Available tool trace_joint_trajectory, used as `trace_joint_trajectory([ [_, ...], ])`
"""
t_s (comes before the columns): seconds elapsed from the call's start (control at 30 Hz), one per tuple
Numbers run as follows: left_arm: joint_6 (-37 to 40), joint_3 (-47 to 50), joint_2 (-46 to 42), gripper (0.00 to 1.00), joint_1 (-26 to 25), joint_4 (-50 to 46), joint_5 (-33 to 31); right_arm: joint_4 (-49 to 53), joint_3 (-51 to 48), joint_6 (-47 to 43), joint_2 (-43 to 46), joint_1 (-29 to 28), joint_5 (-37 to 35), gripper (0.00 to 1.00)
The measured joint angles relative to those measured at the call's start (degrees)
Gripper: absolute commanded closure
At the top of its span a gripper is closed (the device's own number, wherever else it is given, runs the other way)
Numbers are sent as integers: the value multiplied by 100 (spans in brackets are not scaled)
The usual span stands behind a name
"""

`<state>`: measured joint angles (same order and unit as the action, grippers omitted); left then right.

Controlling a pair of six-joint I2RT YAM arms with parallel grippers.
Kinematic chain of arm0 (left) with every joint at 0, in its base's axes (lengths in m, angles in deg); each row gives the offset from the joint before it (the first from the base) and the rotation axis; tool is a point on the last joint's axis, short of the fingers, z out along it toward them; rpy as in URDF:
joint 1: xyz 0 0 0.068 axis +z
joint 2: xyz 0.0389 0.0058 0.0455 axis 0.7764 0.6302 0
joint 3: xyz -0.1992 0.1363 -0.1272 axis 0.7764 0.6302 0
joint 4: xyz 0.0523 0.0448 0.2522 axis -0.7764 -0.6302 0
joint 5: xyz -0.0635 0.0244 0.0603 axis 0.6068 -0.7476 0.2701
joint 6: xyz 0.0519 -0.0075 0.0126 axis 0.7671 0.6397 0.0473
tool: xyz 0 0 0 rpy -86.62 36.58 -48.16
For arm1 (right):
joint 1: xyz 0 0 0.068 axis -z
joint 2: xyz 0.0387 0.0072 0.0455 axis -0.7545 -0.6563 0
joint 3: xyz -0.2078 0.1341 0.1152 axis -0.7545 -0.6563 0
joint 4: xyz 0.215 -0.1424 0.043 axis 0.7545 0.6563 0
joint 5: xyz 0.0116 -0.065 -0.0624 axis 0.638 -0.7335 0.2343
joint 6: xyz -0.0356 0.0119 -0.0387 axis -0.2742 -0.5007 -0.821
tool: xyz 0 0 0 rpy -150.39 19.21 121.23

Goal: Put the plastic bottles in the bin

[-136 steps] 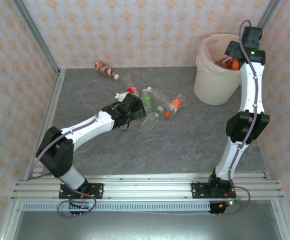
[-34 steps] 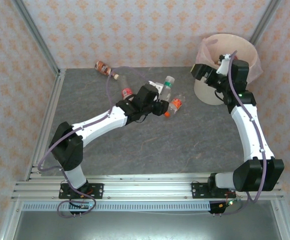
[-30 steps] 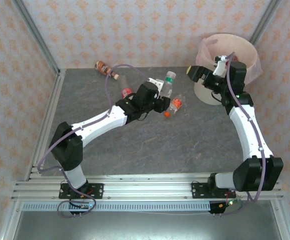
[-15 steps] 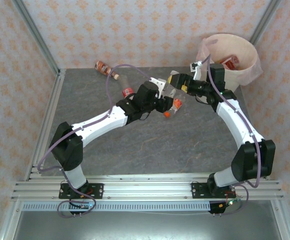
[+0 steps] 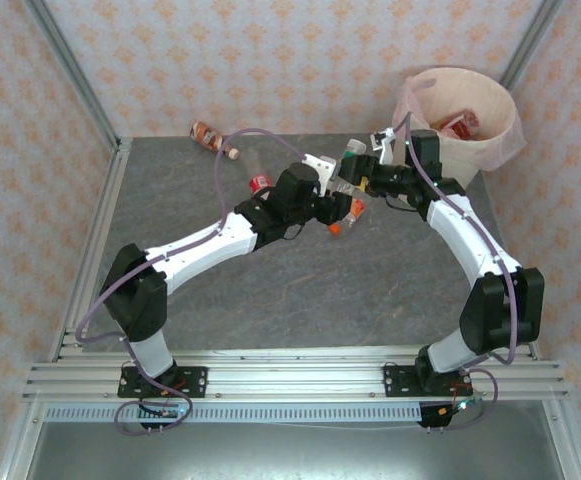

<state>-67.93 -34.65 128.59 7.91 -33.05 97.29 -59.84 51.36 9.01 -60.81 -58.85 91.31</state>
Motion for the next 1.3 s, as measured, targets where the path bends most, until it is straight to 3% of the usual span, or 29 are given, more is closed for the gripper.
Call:
trace_joint_trajectory([
  [0.13,0,-107,61,64,0,-46,2,26,48,13,-15,15,-2,50],
  [0.27,-42,-214,92,50,0,-101,0,81,138,15,-22,28,-59,53],
  [0.47,-184,-232,94,0,0,-81,37,330,256,-17,-37,15,-345,57],
  [0.83,-358,94,33,0,28,275,114,796,619,-68,-103,170,-1154,58],
  [1.3,-1211,1473,-640,0,42,726,-1222,946,1290,-46,-68,673,-1659,58],
])
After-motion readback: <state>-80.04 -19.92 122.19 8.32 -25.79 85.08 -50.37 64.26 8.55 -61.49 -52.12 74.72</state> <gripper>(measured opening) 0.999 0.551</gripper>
